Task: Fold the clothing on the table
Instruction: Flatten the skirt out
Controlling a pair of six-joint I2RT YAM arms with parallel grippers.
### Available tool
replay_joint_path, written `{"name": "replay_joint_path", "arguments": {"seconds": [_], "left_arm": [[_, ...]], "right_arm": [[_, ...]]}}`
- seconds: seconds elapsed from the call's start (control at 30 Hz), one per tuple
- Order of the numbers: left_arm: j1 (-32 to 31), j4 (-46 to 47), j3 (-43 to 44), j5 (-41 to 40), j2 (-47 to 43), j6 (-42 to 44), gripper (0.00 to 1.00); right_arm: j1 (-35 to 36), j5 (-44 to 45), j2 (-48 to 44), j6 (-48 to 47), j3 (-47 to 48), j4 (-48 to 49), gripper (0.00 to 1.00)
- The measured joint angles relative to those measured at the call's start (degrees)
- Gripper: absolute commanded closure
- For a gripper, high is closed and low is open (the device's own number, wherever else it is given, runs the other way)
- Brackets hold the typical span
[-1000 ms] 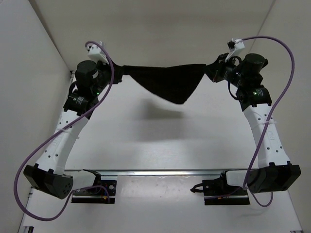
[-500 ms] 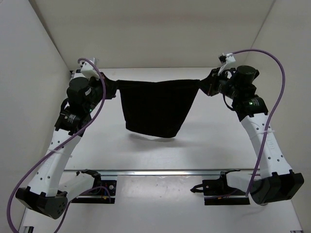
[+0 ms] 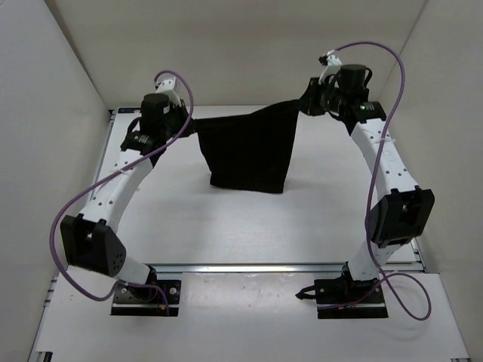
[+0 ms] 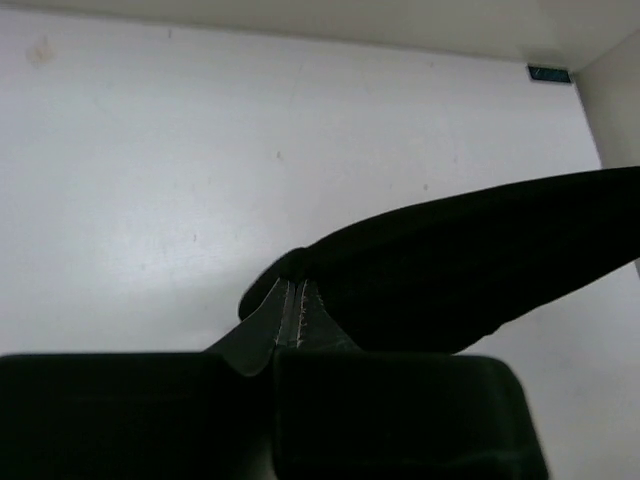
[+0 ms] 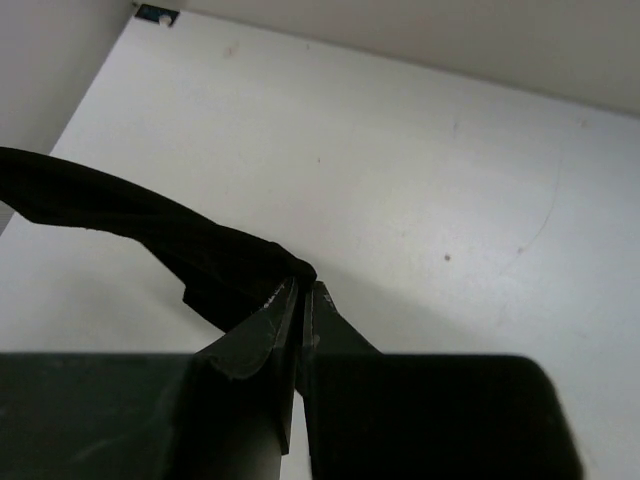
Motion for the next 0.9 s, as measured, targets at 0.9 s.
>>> {"name": "replay_joint_path", "arguments": {"seconds": [0.9], "left_arm": [[-4.1, -2.6, -6.4, -1.7, -22.1, -0.2, 1.00]], "right_arm": [[4.5, 5.4, -23.0, -2.1, -15.6, -0.4, 1.00]]}}
